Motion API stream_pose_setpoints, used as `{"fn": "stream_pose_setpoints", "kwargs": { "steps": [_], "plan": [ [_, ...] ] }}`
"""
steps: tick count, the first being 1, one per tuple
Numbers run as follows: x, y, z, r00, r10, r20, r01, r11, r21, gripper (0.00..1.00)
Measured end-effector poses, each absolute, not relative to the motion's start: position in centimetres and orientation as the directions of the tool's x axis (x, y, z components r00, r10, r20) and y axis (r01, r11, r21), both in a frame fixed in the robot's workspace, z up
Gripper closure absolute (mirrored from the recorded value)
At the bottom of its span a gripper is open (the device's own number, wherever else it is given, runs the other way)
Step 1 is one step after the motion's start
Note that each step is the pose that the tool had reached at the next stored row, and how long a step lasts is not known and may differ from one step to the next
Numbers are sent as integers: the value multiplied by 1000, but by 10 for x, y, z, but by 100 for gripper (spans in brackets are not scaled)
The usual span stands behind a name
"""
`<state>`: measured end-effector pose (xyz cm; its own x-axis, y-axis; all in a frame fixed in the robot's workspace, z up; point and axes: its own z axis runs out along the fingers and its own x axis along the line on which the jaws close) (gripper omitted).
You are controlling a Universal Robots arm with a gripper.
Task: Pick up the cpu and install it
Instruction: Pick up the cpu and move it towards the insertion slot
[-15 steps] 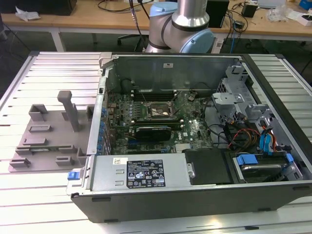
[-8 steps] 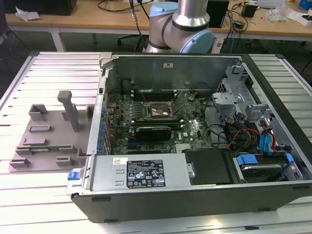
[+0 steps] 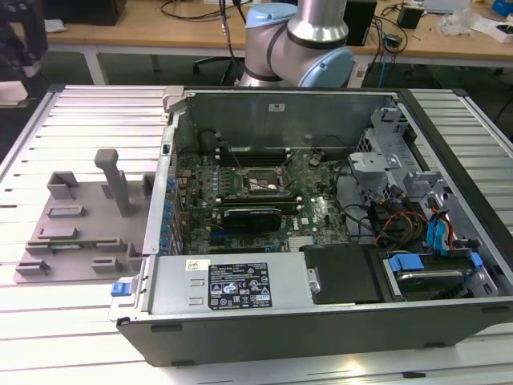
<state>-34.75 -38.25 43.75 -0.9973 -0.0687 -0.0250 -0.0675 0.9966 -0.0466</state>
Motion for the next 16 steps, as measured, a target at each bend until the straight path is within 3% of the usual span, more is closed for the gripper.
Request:
{"fn": "stream_pose_setpoints", "kwargs": {
  "steps": [16],
  "plan": [
    [-259,-381,437,-997,-69,-19,-68,997,-46,45]
  ]
}}
